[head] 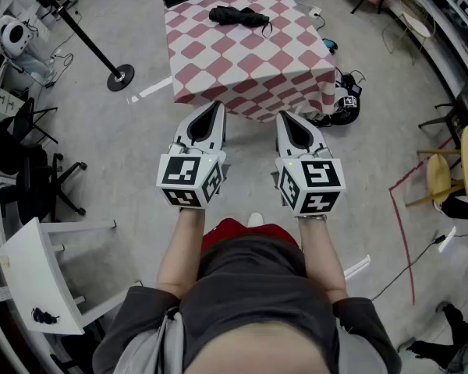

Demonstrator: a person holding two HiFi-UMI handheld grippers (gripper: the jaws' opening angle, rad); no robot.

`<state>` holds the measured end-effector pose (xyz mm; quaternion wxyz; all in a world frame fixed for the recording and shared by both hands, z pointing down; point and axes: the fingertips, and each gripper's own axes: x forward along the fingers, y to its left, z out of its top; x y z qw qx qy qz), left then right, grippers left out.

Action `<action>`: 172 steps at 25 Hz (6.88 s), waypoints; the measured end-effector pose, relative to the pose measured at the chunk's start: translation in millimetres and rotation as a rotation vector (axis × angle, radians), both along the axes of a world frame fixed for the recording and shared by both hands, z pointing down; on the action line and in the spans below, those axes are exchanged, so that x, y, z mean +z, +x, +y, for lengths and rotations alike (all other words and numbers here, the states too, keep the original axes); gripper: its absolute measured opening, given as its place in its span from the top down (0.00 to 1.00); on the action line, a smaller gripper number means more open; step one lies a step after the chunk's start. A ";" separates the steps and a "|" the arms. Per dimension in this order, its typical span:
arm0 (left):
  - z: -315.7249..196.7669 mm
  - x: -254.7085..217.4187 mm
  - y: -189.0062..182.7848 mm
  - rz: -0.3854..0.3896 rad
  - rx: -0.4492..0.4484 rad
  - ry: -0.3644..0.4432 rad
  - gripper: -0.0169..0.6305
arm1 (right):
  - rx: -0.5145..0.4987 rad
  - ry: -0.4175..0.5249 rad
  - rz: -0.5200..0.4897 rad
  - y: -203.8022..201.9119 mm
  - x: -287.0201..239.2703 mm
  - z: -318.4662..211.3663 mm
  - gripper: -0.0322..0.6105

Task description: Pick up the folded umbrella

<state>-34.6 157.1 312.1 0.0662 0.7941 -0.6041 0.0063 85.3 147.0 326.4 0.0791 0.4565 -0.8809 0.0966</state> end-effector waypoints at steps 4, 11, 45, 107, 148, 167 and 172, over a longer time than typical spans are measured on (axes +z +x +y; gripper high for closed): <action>-0.7 3.5 6.6 -0.003 -0.001 -0.009 0.95 | -0.012 0.001 0.007 3.1 1.5 -1.6 0.92; -3.0 8.5 10.3 -0.006 -0.019 -0.025 0.95 | -0.038 0.004 0.022 3.2 4.8 -5.6 0.92; -65.3 7.6 9.3 0.033 -0.069 -0.028 0.95 | 0.001 0.005 -0.025 36.2 -0.7 -73.7 0.92; -451.9 84.2 -81.7 -0.227 0.273 -0.275 0.68 | 0.165 -0.168 0.084 -70.6 58.6 -398.6 0.92; -538.5 218.3 -32.2 -1.007 0.978 -0.583 0.56 | 0.215 -0.310 0.086 -62.3 123.4 -454.7 0.92; -537.8 248.3 -30.3 -1.121 1.167 -0.875 0.52 | 0.229 -0.326 0.094 -58.6 127.4 -450.5 0.92; -533.2 245.5 -32.4 -1.131 1.174 -0.844 0.58 | 0.237 -0.332 0.095 -55.5 127.4 -451.2 0.92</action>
